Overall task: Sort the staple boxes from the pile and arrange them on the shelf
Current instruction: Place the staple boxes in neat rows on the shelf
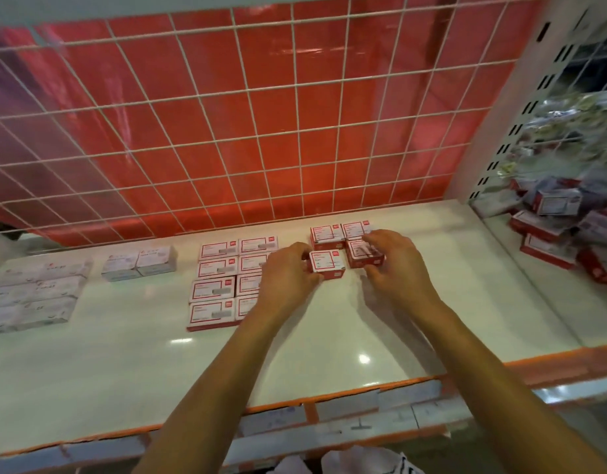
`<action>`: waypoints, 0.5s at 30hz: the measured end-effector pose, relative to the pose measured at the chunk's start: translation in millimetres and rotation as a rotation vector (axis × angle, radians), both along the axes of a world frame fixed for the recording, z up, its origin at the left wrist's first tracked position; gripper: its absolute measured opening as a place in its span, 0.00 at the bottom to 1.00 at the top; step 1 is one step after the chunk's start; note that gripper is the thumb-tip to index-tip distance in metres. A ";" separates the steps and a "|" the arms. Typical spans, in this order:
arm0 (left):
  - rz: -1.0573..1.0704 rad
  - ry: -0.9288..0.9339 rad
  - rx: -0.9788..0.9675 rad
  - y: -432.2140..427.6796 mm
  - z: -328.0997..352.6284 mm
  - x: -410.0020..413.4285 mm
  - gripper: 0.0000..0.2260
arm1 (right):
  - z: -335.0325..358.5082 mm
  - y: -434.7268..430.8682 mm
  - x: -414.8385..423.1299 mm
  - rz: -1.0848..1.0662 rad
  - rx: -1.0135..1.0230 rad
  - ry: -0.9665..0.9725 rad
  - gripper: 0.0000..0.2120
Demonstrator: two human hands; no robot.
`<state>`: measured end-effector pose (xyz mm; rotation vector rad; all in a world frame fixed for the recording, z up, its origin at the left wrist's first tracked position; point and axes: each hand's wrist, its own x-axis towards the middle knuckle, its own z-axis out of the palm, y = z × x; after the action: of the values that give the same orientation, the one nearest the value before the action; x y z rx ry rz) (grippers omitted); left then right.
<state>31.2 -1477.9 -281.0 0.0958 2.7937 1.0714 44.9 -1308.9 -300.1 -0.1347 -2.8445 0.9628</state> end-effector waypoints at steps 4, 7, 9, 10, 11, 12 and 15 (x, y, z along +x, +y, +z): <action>0.013 0.021 -0.056 8.9 -5.9 -4.3 0.19 | -3.6 9.5 -7.6 0.045 0.008 -0.066 0.28; 0.037 0.016 -0.059 13.1 -7.9 -7.6 0.19 | -1.5 11.9 -12.8 0.090 0.007 -0.134 0.31; 0.056 0.014 -0.063 16.9 -8.9 -9.9 0.19 | -1.4 14.6 -18.1 0.130 0.036 -0.147 0.32; 0.066 0.017 -0.063 18.6 -9.3 -11.0 0.19 | -2.4 15.5 -21.2 0.148 0.047 -0.153 0.32; 0.073 0.026 -0.068 20.1 -9.2 -11.9 0.20 | -2.4 15.9 -23.8 0.162 0.054 -0.163 0.32; 0.073 0.039 -0.081 21.5 -8.6 -12.5 0.22 | -2.6 15.8 -25.8 0.169 0.054 -0.179 0.32; 0.003 0.062 -0.152 22.7 -7.2 -15.8 0.26 | -2.5 14.8 -30.9 0.182 0.056 -0.219 0.30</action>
<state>15.5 -1455.2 -288.1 0.1094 2.9202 0.8675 13.9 -1294.1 -302.6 0.0276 -3.1271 0.9530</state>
